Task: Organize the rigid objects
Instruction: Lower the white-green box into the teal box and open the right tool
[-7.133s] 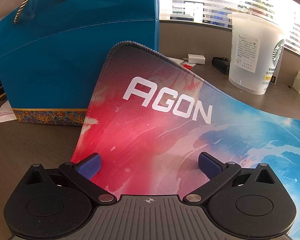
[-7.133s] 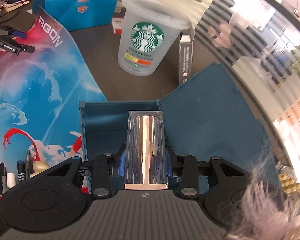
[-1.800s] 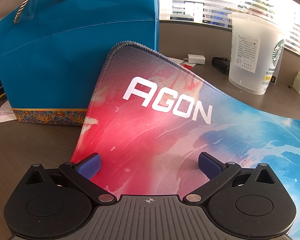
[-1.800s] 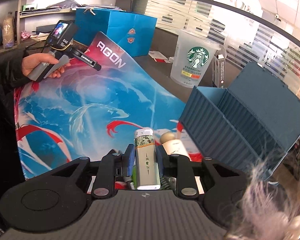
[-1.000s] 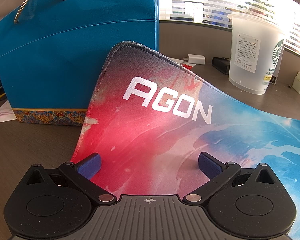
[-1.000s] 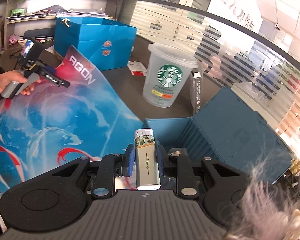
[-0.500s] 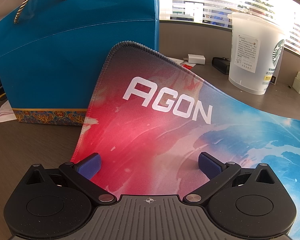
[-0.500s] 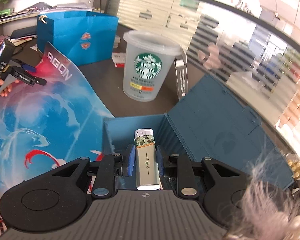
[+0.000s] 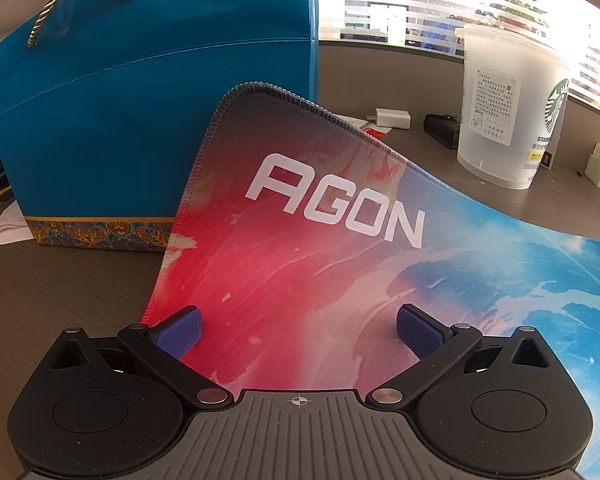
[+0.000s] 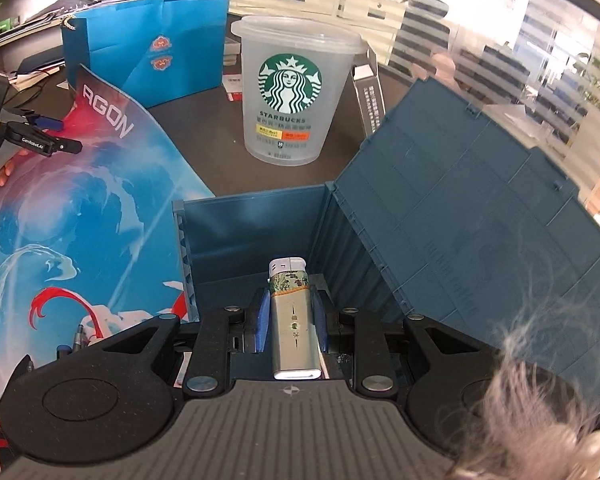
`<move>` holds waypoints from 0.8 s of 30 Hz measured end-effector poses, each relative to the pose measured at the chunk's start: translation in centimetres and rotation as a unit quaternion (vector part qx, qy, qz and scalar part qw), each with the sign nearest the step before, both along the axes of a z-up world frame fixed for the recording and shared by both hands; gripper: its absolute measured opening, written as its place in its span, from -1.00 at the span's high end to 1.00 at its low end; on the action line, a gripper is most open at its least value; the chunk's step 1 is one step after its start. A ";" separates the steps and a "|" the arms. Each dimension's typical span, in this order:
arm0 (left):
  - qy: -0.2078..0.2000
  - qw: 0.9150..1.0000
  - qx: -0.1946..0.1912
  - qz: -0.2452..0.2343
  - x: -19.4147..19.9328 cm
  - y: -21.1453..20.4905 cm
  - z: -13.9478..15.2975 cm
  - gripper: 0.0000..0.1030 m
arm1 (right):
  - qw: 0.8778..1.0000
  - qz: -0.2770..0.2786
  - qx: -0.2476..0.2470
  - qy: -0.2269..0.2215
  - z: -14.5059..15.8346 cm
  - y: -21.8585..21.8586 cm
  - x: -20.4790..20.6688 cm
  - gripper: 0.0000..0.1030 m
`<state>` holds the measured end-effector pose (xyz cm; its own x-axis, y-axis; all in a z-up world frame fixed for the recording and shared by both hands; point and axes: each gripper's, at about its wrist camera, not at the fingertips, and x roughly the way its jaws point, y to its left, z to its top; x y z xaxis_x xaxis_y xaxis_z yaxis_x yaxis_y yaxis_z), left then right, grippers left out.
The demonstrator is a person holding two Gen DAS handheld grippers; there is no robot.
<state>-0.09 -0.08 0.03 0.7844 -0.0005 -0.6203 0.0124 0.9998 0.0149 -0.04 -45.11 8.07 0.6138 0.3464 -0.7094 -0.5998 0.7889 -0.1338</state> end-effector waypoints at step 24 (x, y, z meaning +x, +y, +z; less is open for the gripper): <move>0.000 1.000 0.000 0.000 0.0 0.0 0.0 -1.00 | 0.999 -0.017 0.040 0.010 0.0 -0.7 -0.5 0.32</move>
